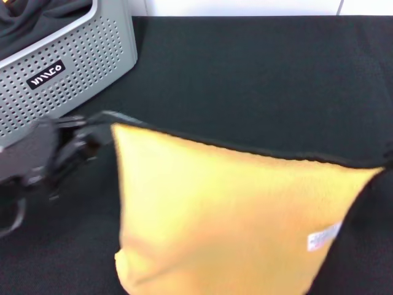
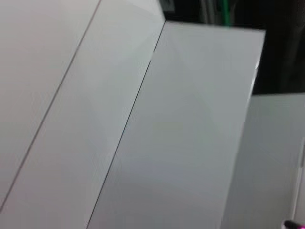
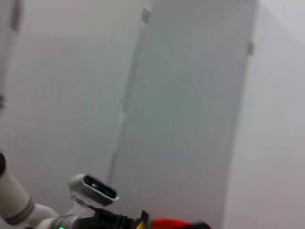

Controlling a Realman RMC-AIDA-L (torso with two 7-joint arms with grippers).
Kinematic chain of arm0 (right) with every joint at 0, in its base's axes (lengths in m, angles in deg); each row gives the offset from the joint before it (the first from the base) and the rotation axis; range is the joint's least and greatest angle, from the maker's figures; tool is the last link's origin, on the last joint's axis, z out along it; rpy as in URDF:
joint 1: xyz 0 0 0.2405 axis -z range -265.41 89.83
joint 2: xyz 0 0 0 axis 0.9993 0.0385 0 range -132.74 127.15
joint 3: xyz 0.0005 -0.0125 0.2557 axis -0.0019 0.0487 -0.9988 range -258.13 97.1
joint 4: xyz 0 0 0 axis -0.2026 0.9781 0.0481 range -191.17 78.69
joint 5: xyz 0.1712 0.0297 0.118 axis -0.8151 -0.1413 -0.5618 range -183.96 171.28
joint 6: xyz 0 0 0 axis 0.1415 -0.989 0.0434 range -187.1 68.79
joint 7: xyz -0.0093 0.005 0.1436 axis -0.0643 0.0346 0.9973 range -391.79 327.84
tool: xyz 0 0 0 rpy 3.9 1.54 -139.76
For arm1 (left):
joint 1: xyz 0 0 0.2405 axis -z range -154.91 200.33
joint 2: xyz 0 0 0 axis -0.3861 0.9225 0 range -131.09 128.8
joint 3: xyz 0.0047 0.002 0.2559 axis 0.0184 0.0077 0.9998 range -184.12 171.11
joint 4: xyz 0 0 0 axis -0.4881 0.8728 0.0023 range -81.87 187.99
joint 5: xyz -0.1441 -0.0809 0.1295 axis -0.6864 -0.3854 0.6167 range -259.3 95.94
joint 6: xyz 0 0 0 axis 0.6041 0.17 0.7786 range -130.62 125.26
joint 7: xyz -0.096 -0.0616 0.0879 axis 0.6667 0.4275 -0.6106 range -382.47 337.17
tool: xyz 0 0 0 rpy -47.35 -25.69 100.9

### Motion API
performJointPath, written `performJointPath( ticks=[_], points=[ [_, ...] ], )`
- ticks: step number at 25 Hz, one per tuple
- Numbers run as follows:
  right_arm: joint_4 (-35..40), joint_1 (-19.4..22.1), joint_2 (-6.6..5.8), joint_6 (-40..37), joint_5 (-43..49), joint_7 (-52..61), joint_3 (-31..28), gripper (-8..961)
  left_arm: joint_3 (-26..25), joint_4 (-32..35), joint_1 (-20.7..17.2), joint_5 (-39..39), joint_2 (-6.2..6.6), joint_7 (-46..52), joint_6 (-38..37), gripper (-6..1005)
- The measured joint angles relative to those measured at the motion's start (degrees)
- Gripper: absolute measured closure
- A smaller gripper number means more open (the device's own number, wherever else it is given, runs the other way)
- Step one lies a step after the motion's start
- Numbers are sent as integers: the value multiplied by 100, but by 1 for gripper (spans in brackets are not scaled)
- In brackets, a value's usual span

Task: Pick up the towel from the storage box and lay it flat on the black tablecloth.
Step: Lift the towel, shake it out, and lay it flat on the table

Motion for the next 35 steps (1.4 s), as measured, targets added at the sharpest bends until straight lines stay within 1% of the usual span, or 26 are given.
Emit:
performJointPath(
  ticks=[2,4,7,8,12,17,24,28,31,35],
  points=[
    [-429,-189,-4,250,63,-199,25,861,-197,-505,387,435,-7,-338,306,977],
    [-914,-439,-12,457,110,-420,44,861,-233,-776,652,690,-56,-597,746,977],
    [-1665,-838,-18,691,130,-748,17,860,-213,-886,910,891,-195,-908,1488,977],
    [-1904,-982,-20,820,131,-854,9,860,-208,-909,970,911,-220,-964,1657,977],
    [-2352,-1351,-25,1268,127,-1067,9,860,-210,-1188,1288,883,-252,-1158,2222,977],
    [-2711,-1779,-20,1901,106,-1204,10,859,-238,-1299,1397,725,-255,-1427,2730,976],
    [-2829,-2168,16,2744,95,-1219,37,858,-234,-1273,1435,269,-247,-1708,3180,976],
    [-3119,-2539,25,3156,88,-1222,16,858,-207,-1320,1626,244,-252,-1942,3462,976],
    [-3257,-2764,28,3543,85,-1224,36,857,-100,-1348,1767,289,-260,-2042,3815,976],
    [-3289,-2899,44,3955,83,-1226,50,857,136,-1362,1907,289,-267,-2414,4332,976]
  ],
)
